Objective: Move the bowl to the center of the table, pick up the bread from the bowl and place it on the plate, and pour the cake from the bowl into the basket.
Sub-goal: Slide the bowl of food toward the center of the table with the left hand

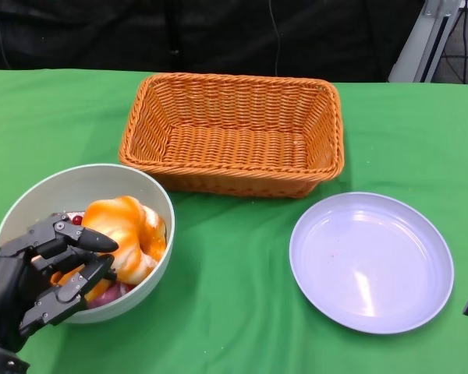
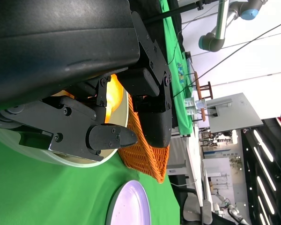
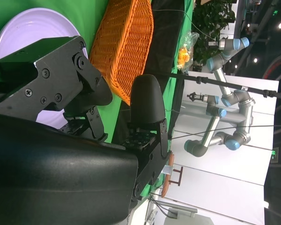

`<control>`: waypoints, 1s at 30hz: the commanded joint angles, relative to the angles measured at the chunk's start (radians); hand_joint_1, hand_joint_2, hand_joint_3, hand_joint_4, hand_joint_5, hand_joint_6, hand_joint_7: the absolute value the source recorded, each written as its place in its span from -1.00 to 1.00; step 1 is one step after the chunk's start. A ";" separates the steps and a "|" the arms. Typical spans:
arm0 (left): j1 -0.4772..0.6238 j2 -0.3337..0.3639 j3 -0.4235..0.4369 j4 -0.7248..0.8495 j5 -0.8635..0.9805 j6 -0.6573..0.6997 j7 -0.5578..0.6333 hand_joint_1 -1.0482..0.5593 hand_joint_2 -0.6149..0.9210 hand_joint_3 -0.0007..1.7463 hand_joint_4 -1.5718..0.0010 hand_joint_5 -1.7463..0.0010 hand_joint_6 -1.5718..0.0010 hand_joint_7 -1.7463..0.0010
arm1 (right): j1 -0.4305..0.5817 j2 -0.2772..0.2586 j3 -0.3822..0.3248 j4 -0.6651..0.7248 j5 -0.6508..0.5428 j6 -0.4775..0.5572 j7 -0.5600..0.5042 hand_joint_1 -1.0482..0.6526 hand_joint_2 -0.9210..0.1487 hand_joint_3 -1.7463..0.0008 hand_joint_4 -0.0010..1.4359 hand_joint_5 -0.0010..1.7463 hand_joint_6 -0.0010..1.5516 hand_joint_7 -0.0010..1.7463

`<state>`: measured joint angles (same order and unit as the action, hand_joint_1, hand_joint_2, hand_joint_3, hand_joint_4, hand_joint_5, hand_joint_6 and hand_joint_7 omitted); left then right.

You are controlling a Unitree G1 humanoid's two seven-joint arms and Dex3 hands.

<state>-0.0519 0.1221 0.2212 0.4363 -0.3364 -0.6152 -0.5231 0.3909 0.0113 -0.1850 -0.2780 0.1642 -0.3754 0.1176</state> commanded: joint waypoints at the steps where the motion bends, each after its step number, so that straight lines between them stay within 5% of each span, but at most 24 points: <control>1: 0.003 0.020 0.009 0.015 -0.015 0.006 -0.017 0.23 0.95 -0.56 0.19 -0.62 -0.03 -0.03 | -0.001 -0.014 -0.007 0.002 0.009 0.000 0.001 0.35 -0.34 -0.44 -0.03 1.00 -0.32 0.91; 23: 0.013 0.024 0.004 -0.004 -0.016 0.031 -0.021 0.11 0.96 -0.68 0.17 -0.71 0.00 -0.19 | -0.007 -0.012 -0.008 0.019 0.013 -0.016 0.012 0.32 -0.31 -0.45 -0.03 1.00 -0.29 0.88; 27: 0.013 0.026 0.002 0.000 -0.006 0.023 -0.023 0.11 0.94 -0.63 0.17 -0.75 0.05 -0.32 | -0.006 -0.014 -0.007 0.015 0.003 -0.017 0.011 0.30 -0.29 -0.46 -0.01 1.00 -0.28 0.90; 30: 0.016 0.025 0.000 -0.008 -0.007 0.029 -0.025 0.13 0.81 -0.41 0.14 -0.73 0.05 -0.35 | -0.008 -0.015 -0.007 0.020 0.009 -0.019 0.016 0.30 -0.28 -0.48 -0.01 1.00 -0.28 0.91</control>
<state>-0.0528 0.1301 0.2187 0.4331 -0.3497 -0.5949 -0.5489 0.3841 0.0071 -0.1867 -0.2484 0.1665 -0.3820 0.1354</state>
